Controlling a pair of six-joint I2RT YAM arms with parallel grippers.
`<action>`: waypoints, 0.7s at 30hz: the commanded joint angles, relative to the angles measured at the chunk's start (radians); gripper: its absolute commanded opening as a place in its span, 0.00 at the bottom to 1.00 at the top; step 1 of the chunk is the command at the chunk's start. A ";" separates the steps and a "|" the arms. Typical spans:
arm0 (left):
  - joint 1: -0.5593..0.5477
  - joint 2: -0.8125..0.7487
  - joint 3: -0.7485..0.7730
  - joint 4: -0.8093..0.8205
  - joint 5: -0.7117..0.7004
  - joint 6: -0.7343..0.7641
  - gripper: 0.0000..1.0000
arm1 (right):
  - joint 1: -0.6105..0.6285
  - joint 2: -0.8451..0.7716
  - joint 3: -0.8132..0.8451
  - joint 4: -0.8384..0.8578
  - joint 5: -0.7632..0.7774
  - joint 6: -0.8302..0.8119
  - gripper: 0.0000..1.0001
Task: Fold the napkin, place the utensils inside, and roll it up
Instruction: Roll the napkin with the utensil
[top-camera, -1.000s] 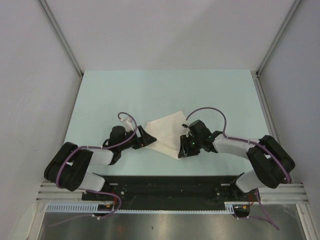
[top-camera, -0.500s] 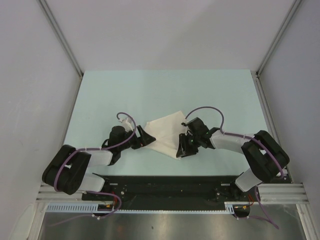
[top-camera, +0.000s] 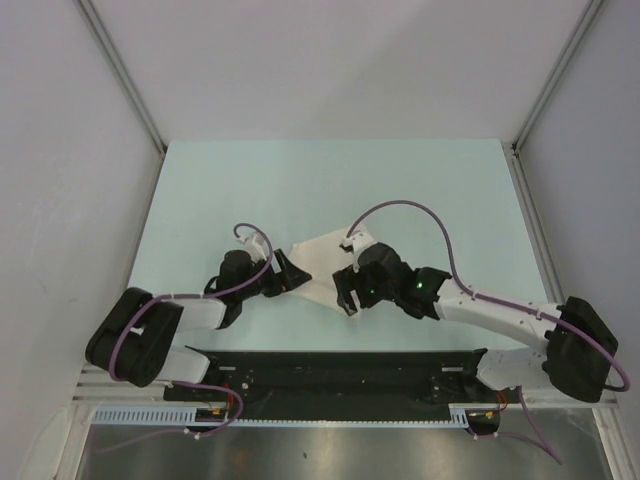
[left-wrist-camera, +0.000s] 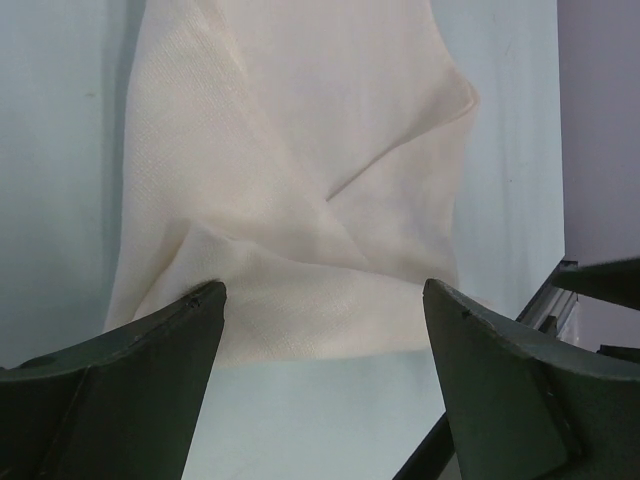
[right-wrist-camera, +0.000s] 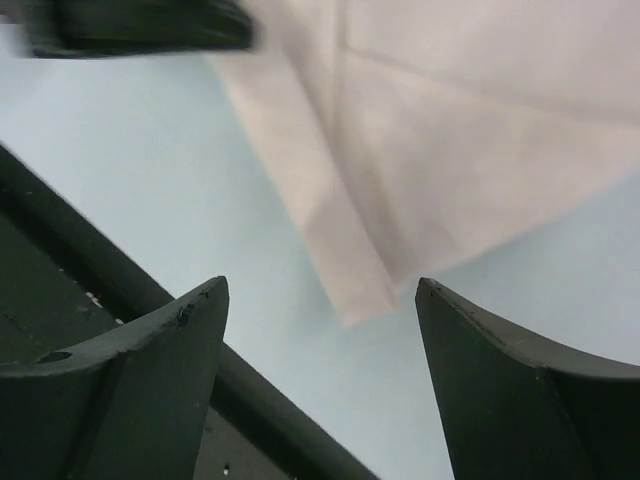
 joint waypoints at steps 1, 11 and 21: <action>0.019 0.079 -0.007 -0.193 -0.084 0.072 0.89 | 0.181 -0.035 0.003 0.204 0.344 -0.233 0.81; 0.023 0.123 0.014 -0.203 -0.055 0.080 0.89 | 0.450 0.263 0.002 0.545 0.598 -0.542 0.75; 0.030 0.143 0.033 -0.216 -0.037 0.092 0.89 | 0.479 0.476 -0.029 0.719 0.742 -0.677 0.69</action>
